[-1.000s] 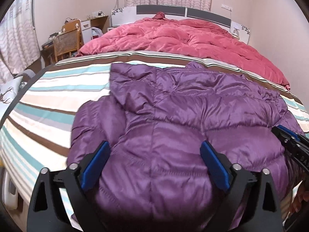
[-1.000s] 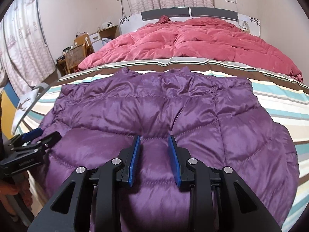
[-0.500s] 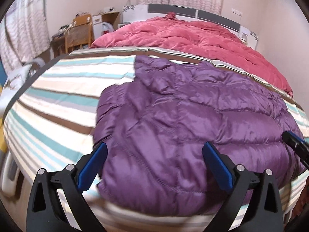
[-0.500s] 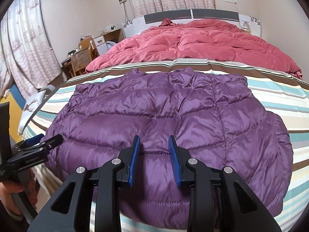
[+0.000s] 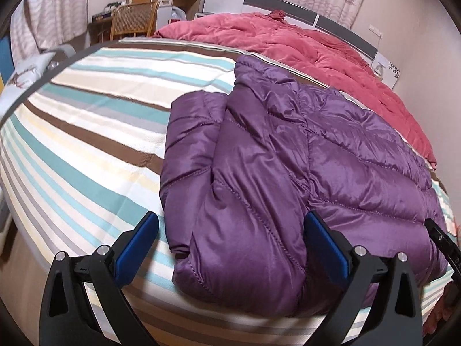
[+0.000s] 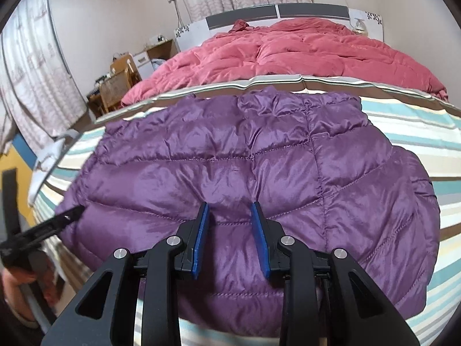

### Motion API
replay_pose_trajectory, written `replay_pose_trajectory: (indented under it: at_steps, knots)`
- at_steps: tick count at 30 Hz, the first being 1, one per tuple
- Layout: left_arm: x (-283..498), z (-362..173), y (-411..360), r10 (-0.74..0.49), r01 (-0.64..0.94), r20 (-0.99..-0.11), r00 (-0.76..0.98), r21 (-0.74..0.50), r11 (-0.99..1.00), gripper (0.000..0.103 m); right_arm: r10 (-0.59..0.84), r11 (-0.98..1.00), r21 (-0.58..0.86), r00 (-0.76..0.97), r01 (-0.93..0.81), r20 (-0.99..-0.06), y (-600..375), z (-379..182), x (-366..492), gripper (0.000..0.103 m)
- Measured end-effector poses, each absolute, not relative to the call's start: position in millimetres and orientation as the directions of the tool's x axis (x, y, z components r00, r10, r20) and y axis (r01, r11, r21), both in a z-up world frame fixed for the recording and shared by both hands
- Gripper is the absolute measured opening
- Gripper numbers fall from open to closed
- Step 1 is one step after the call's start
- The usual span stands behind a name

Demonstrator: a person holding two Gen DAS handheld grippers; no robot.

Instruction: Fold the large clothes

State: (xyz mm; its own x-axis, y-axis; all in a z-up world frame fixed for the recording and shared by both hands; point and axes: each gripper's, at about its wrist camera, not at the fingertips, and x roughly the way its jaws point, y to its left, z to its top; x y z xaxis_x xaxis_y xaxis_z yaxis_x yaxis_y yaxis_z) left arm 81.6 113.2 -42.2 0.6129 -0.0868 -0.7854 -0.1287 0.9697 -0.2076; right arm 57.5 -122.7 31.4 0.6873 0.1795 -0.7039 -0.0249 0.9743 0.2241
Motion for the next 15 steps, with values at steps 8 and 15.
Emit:
replay_pose_trajectory:
  at_steps: [8, 15]
  knots:
    - [86, -52, 120, -0.209, -0.108, -0.767, 0.607, -0.340, 0.934, 0.100, 0.214, 0.971, 0.227, 0.698, -0.075, -0.683, -109, 45, 47, 0.030]
    - [82, -54, 121, -0.279, -0.096, -0.738, 0.614, -0.420, 0.902, 0.087, 0.214, 0.976, 0.176, 0.702, -0.127, -0.679, -86, 56, 51, 0.030]
